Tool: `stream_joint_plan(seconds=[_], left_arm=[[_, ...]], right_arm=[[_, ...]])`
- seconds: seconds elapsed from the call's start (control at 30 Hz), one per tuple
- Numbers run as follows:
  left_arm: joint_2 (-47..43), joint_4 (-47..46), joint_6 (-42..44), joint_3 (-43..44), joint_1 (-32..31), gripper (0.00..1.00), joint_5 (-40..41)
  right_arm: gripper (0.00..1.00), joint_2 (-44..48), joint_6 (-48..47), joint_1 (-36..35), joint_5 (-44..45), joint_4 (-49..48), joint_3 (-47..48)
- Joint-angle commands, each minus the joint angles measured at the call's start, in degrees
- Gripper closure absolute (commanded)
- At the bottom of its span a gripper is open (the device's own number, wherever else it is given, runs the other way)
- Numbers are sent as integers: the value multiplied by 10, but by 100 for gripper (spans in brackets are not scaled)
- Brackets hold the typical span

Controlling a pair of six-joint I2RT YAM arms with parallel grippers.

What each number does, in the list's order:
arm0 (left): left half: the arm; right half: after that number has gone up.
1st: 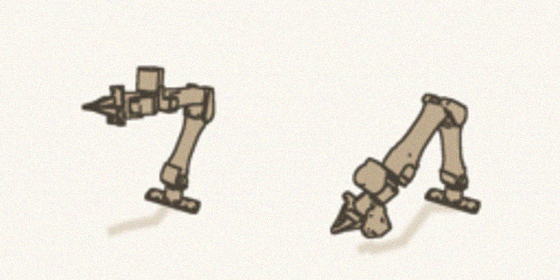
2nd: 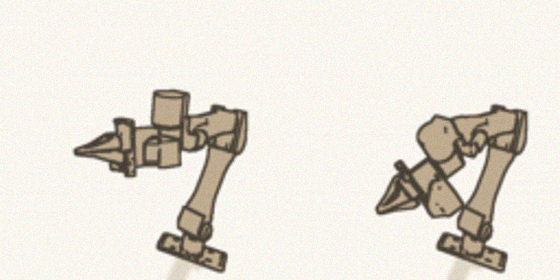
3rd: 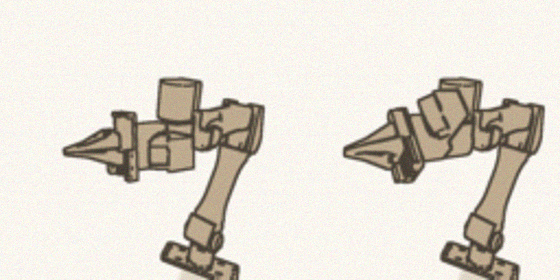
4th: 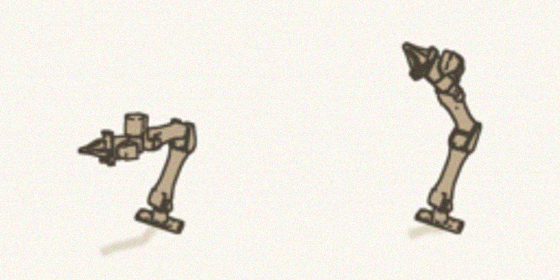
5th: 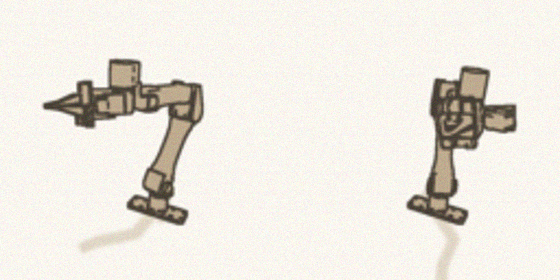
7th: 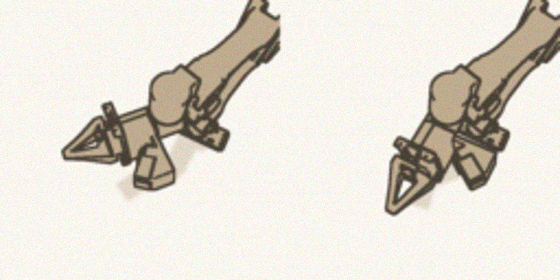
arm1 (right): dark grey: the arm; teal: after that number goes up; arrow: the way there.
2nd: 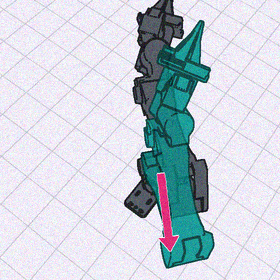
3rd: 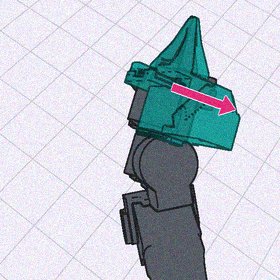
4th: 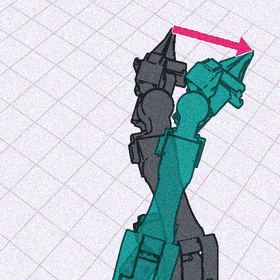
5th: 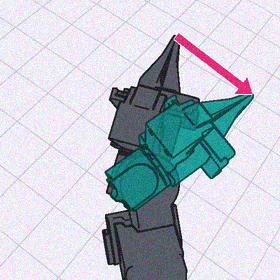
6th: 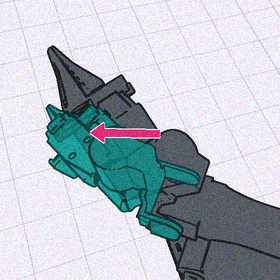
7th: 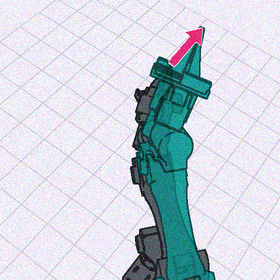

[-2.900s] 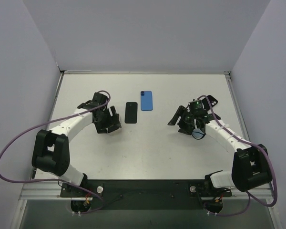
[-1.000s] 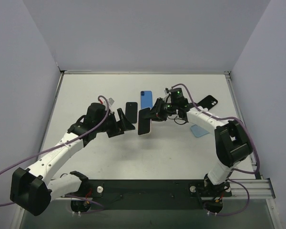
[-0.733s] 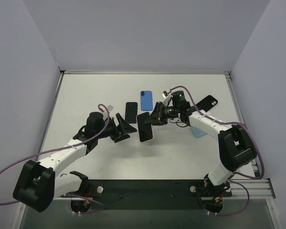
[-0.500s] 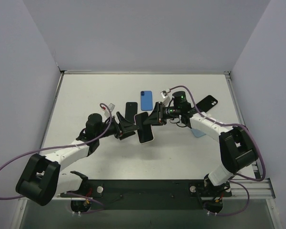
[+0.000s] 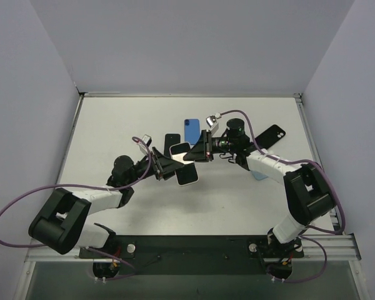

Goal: Take the phone out of the phone case
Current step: Adjust the phone.

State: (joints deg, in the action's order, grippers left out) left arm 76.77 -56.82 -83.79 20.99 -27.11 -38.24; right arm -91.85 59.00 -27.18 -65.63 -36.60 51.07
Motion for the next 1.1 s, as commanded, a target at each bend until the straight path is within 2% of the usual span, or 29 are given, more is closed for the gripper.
stream_joint_plan(seconds=[0.0,0.1,0.13,0.17,0.23,0.27,0.33,0.37,0.43,0.47,0.53,0.7,0.83,1.0,1.07], left_arm=[[18,-133,-43,-3,0,58,1],[23,-137,-46,2,0,76,1],[24,-135,-47,3,0,84,0],[24,-131,-48,7,0,91,-2],[24,-132,-52,10,0,100,-3],[24,-131,-52,13,0,100,-3],[21,-130,-53,14,5,100,-2],[19,-128,-55,14,8,100,-1],[11,-124,-58,14,24,100,-3],[7,-120,-59,15,29,100,-3],[-5,-116,-64,16,45,100,-4],[-32,-74,-59,25,68,100,1],[-41,-53,-52,37,75,100,0],[-32,-59,-59,42,79,100,-1],[-26,-73,-68,43,80,100,-1]], right_arm=[[100,-3,28,-14,-37,-64,15],[100,-5,-12,-21,-28,3,29],[100,-3,-31,-23,-22,37,36],[100,-1,-91,-29,-11,123,59],[100,4,-148,-37,10,206,83],[100,7,-186,-40,18,275,97],[81,12,-214,-38,55,350,126],[61,20,-232,-36,72,364,132],[49,34,-237,-17,106,396,128],[44,52,-234,-9,111,395,122],[41,68,-231,10,121,395,107],[41,102,-207,16,120,378,81],[43,106,-115,7,89,249,34],[43,89,-67,-25,77,163,30],[47,75,-28,-44,68,104,24]])
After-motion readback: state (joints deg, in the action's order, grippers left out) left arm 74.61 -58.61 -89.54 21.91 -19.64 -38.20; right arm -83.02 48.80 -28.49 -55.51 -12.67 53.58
